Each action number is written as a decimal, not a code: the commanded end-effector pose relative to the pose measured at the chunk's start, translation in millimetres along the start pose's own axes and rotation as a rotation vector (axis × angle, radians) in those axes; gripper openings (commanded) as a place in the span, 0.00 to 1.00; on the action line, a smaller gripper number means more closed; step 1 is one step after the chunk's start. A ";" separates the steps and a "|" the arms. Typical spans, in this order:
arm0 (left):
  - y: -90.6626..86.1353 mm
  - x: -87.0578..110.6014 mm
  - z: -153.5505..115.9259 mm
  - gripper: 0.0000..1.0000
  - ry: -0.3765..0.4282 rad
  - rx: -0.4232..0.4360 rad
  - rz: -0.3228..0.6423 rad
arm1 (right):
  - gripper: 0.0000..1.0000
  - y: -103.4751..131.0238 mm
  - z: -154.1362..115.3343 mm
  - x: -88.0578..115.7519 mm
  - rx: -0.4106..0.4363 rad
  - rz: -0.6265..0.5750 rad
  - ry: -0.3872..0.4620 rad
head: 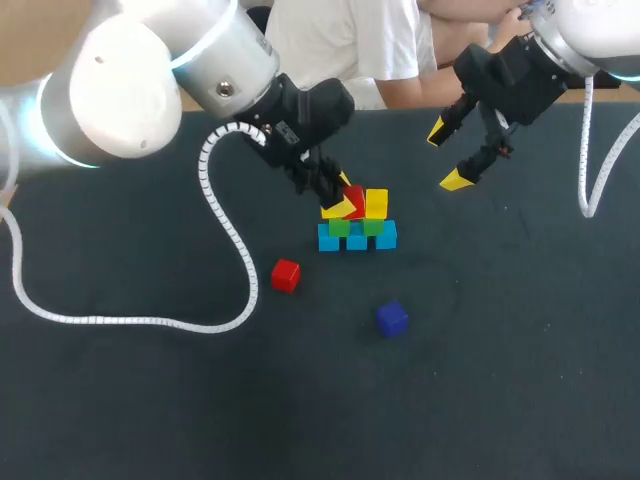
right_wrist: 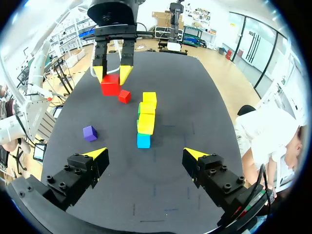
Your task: Place the blue cubes, place green cubes on the blue cubes, place the yellow cubes on the green cubes, then place the red cubes on the yellow cubes, and place purple cube on the red cubes.
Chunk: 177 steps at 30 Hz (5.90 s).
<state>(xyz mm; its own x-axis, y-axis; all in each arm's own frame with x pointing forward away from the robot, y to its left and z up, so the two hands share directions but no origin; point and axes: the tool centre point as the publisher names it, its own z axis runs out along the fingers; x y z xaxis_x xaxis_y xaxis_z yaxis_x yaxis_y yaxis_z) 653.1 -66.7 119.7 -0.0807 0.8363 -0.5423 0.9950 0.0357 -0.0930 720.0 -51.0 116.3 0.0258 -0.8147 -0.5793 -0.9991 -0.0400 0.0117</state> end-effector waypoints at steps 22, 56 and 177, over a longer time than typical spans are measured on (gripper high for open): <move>33.2 0.3 11.2 0.00 0.032 0.023 0.004 | 1.00 -0.3 0.1 0.1 -0.001 -0.001 -0.001; 51.4 10.1 15.1 0.00 0.069 0.048 0.018 | 1.00 -0.3 0.1 0.1 -0.001 -0.001 -0.001; 72.0 15.3 26.0 0.95 0.074 0.056 0.010 | 1.00 -0.3 0.1 0.1 -0.001 -0.001 -0.001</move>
<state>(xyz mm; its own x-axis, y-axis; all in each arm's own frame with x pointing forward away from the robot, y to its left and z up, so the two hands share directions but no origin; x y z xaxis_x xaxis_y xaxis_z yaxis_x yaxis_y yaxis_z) 718.3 -64.4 83.0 -0.0676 0.8728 -0.4833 0.9915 0.0049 -0.1299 720.0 -51.0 116.3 0.0258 -0.8147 -0.5793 -0.9991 -0.0400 0.0117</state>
